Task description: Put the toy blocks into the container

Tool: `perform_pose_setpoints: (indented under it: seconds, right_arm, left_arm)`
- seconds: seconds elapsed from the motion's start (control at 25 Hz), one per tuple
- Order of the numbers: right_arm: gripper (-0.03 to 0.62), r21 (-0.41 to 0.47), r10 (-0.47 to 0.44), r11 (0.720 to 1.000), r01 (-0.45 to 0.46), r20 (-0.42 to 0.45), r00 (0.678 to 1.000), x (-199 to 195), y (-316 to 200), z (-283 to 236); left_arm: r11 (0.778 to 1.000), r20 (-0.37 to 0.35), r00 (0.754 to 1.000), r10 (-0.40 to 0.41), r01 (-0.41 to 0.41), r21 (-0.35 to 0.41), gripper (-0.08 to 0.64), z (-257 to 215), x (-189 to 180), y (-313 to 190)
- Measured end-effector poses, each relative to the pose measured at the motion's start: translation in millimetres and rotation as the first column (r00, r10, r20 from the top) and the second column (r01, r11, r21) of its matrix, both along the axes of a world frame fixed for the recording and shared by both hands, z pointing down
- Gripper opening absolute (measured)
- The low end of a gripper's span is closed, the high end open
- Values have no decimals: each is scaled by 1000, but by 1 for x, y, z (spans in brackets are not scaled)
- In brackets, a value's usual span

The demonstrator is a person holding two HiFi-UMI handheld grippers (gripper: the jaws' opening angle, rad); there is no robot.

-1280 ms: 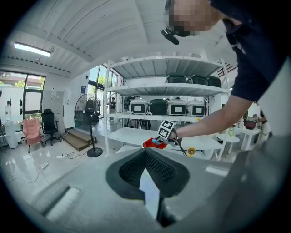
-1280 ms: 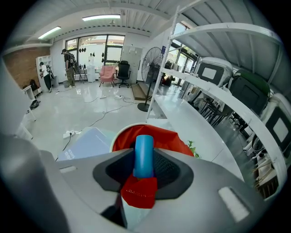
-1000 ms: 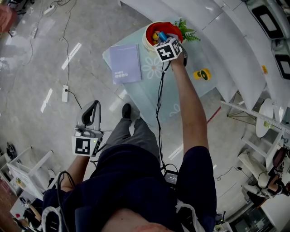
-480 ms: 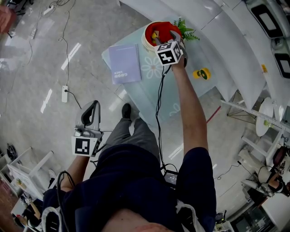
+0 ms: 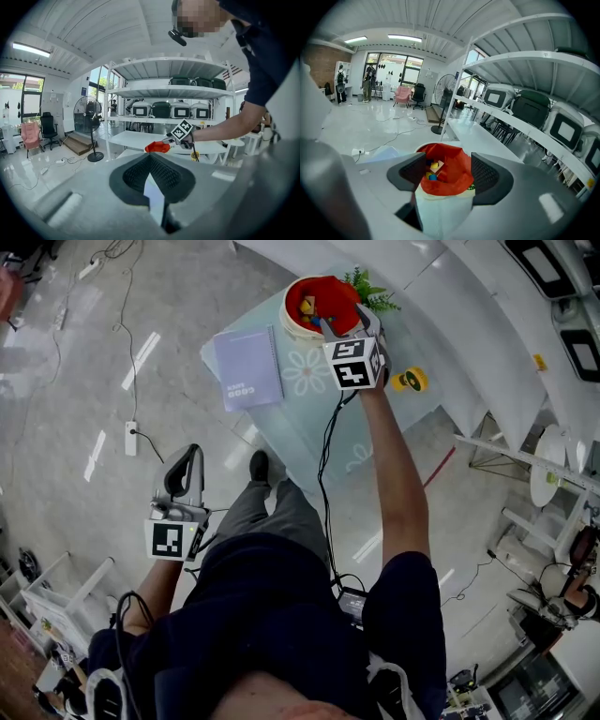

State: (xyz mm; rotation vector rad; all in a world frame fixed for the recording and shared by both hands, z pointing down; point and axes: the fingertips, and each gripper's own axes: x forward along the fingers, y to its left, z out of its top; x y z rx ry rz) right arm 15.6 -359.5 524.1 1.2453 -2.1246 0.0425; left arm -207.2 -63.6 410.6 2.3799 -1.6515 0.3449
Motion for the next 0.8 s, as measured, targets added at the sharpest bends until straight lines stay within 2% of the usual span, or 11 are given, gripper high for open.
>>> perform_pose_setpoints:
  seconds: [0.4,0.8]
  right_arm:
    - [316,22,44,999,-45,44,998,45,45,-18]
    - [314,-60,98,994,-97,19,995,99,106,17]
  left_arm:
    - [999,6,999,41,-41,9,2,-5,14,1]
    - [998,11,998,65,-65,14,2,-5,22,3]
